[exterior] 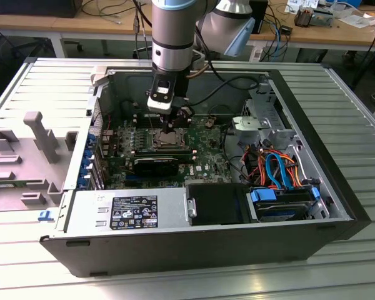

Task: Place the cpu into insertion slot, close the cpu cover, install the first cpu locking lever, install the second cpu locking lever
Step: 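Install the first cpu locking lever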

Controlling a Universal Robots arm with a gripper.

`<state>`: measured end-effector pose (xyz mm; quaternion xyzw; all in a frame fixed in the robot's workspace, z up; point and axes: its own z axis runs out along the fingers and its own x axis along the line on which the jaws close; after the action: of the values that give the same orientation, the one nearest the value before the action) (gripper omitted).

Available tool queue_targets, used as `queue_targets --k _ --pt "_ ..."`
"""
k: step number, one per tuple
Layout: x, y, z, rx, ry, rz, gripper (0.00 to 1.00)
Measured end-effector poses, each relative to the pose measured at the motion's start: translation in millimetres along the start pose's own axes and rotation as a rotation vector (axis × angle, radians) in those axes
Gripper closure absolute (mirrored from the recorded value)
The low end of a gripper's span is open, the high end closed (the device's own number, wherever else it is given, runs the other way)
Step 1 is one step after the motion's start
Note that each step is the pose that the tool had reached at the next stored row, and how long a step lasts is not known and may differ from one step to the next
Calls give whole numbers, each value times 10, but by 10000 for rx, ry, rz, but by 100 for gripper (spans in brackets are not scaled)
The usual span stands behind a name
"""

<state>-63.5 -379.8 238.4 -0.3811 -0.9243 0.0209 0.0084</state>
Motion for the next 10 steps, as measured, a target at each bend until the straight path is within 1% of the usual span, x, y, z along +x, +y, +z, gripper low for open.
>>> queue_targets --k 10 --pt "0 0 0 0 -18 -379 89"
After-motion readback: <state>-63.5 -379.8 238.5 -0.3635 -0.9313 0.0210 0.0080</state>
